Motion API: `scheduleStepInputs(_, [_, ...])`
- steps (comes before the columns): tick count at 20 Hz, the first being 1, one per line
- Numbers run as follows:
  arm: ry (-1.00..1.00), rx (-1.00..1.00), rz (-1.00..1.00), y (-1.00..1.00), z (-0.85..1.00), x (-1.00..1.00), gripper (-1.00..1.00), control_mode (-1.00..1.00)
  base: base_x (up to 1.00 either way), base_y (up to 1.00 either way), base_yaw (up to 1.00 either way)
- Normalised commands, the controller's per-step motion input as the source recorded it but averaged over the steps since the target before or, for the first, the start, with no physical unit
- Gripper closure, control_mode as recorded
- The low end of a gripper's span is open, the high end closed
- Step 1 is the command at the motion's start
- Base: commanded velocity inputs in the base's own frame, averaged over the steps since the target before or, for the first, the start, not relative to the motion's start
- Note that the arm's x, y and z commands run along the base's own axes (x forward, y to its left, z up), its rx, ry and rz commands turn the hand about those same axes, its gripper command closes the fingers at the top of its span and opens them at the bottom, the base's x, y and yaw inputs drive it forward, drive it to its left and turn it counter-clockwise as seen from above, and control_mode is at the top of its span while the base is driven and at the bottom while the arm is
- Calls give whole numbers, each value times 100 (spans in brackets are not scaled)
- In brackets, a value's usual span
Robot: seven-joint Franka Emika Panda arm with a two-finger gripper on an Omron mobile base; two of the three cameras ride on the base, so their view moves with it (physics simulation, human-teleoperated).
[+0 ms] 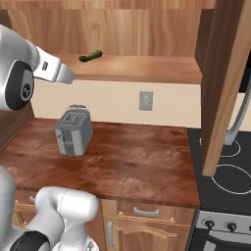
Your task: Pick the squashs from the cabinet and place them in one bowl. Pick the peach from the sink and place it in the other bowl.
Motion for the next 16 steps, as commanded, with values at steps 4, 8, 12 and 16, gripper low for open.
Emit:
scheduleStepInputs(4, [21, 1, 0, 0, 15, 31, -100, -100, 0, 0, 0])
scheduleStepInputs(8, [16, 1, 0, -8, 34, 24, -100, -100, 0, 0, 0])
scheduleStepInputs(12, [12, 0, 0, -3, 6, 11, -100, -100, 0, 0, 0])
scheduleStepInputs(16, [-1, -6, 0, 0, -8, 12, -100, -100, 0, 0, 0])
